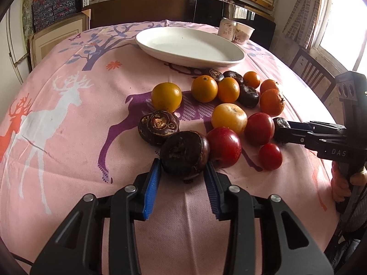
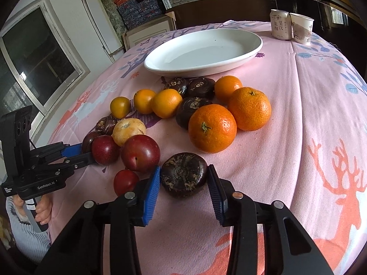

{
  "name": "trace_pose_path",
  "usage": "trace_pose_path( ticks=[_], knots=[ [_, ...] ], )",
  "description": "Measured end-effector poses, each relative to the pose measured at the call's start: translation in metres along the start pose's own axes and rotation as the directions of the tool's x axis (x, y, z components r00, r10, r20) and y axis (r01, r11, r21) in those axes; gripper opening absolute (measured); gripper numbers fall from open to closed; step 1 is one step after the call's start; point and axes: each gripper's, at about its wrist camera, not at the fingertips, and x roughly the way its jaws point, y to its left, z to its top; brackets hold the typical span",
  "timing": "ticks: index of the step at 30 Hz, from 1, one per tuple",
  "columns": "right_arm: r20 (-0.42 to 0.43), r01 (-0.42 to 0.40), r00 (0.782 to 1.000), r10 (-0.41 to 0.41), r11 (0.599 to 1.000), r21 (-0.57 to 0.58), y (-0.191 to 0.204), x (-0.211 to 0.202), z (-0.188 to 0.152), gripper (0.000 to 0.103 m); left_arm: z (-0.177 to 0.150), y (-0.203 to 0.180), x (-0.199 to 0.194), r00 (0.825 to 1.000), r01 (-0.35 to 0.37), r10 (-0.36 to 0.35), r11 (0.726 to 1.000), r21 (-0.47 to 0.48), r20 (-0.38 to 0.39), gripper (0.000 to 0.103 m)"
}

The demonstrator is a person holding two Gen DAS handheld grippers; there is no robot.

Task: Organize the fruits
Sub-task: 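Grasp a dark purple fruit with the left gripper while the right gripper grasps another, then carry both dark purple fruits onto the white plate and open both grippers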

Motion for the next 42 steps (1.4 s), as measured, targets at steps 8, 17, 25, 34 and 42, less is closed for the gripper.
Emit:
trace_pose_path(
  ticks=[8,17,25,34,42],
  knots=[
    [0.004,-0.019,1.000,0.019,1.000,0.022,-0.003,-0.001,-0.002,0.042,-0.001,-0.009,-0.003,0.995,-0.097,0.096,0.995,0.021,0.010,0.036],
    [0.002,-0.024,1.000,0.024,0.999,0.027,-0.005,-0.001,-0.001,0.042,-0.001,-0.015,-0.001,0.993,-0.122,0.122,0.991,0.057,0.005,0.041],
    [0.002,-0.025,1.000,0.025,0.999,0.028,-0.005,0.000,-0.001,0.042,0.000,-0.017,0.000,0.988,-0.155,0.154,0.986,0.067,0.013,0.044],
    [0.002,-0.026,1.000,0.026,0.999,0.028,-0.005,-0.001,-0.001,0.042,0.004,-0.030,0.003,0.979,-0.204,0.202,0.968,0.147,0.029,0.038],
    [0.007,-0.045,0.999,0.045,0.998,0.043,-0.007,-0.001,-0.002,0.042,-0.003,-0.024,-0.009,0.989,-0.145,0.141,0.985,0.099,0.046,0.036]
  ],
)
